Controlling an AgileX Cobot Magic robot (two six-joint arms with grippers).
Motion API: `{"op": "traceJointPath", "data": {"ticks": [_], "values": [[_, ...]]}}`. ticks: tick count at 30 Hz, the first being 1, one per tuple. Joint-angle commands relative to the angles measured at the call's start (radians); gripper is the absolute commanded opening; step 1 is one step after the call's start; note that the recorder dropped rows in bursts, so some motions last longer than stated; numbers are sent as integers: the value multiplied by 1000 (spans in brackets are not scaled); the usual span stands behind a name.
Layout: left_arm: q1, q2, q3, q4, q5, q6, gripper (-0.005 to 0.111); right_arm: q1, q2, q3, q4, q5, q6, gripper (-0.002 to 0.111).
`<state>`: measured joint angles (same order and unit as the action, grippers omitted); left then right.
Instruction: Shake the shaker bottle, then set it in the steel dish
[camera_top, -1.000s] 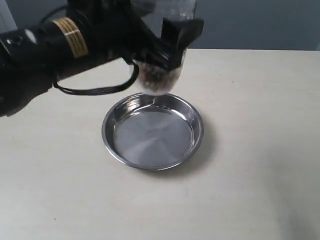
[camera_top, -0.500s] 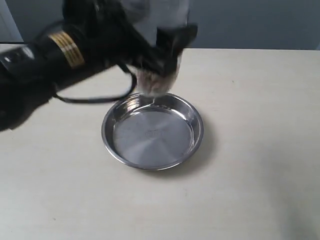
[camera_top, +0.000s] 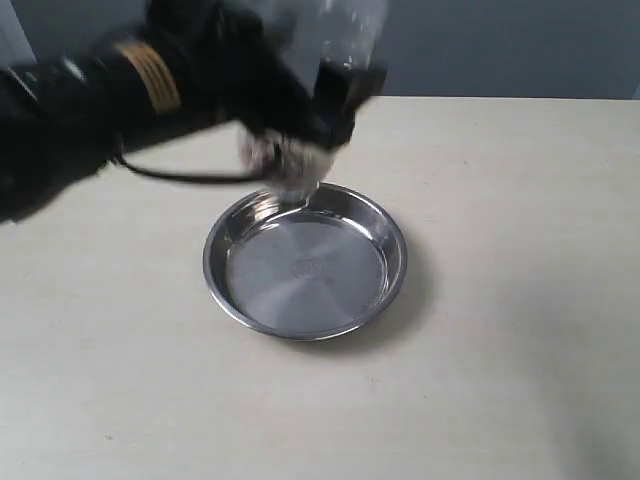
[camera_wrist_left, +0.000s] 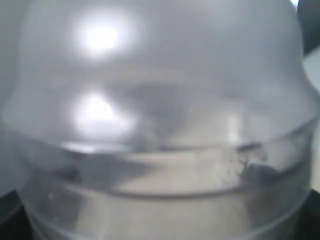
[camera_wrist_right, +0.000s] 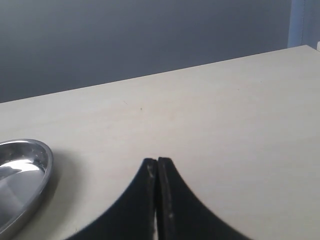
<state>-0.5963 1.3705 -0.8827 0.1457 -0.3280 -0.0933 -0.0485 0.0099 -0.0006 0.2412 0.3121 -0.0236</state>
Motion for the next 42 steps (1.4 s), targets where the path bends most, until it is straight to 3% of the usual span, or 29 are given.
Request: {"op": "traceJointPath", "data": {"ticks": [1,6,8,12,15,18,20,22,24,27,30,32,35,40,42], "values": [[-4,155,118,-85,25,-39,0,3,-5,1,-4,-7,-2,-1],[-35,21,26,107,-123,-50,0,3,-5,1,-5,-7,-2,-1],[-33,8,5,-8,-68,-54,0,3,-5,1,-5,-7,-2,-1],[-30,206,101,-59,53,-56,0,3,-5,1,-5,-7,-2,-1],[-57,168,82,-13,-32,-108,0,3,-5,1,-5,-7,-2,-1],[-61,24,-23,100,-151,-84,0,3,-5,1,-5,-7,-2,-1],[-47,10,-43,46,-59,-65,0,3,-5,1,-5,-7,-2,-1],[-44,120,42,2,23,-65,0,3,-5,1,-5,-7,-2,-1],[-42,226,122,-77,14,-81,0,3,-5,1,-3,-7,-2,-1],[-65,235,150,-64,-81,-148,0,3,-5,1,-3,-7,-2,-1],[-52,72,52,88,-220,-100,0,3,-5,1,-3,-7,-2,-1],[-27,-3,-14,48,-137,-21,0,3,-5,1,-3,-7,-2,-1],[0,53,31,-22,-3,-25,0,3,-5,1,-3,-7,-2,-1],[-4,67,88,-62,-175,-38,0,3,-5,1,-3,-7,-2,-1],[-6,99,93,-79,-107,-77,0,3,-5,1,-3,-7,-2,-1]]}}
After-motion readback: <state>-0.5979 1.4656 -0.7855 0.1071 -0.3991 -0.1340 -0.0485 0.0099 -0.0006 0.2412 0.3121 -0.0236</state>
